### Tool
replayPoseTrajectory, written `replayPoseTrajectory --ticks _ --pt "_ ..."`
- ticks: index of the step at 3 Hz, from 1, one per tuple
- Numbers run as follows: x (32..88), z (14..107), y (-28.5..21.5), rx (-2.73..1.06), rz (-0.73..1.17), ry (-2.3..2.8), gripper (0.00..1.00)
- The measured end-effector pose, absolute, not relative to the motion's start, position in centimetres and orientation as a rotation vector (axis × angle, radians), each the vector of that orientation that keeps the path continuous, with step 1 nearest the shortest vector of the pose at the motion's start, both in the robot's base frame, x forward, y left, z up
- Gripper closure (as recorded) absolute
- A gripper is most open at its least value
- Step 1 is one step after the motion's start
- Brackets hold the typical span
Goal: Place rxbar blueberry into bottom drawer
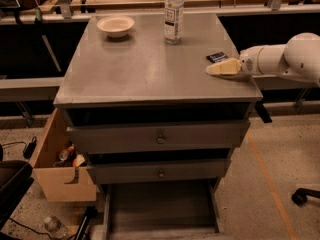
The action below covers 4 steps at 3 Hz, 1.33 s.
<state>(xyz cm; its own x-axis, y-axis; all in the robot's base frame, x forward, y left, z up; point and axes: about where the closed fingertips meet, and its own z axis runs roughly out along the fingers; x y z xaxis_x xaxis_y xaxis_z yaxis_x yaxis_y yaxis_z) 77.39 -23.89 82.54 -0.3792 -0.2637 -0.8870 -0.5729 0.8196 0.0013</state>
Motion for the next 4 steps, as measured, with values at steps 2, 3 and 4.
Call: replayPoseTrajectory --ticks 2,3,4 --pt "77.45 82.16 -23.74 -0.614 0.372 1.986 0.72" --pt "77.45 82.4 -23.73 -0.614 0.372 1.986 0.95" --pt "77.46 82.7 -23.68 -0.615 0.373 1.986 1.0"
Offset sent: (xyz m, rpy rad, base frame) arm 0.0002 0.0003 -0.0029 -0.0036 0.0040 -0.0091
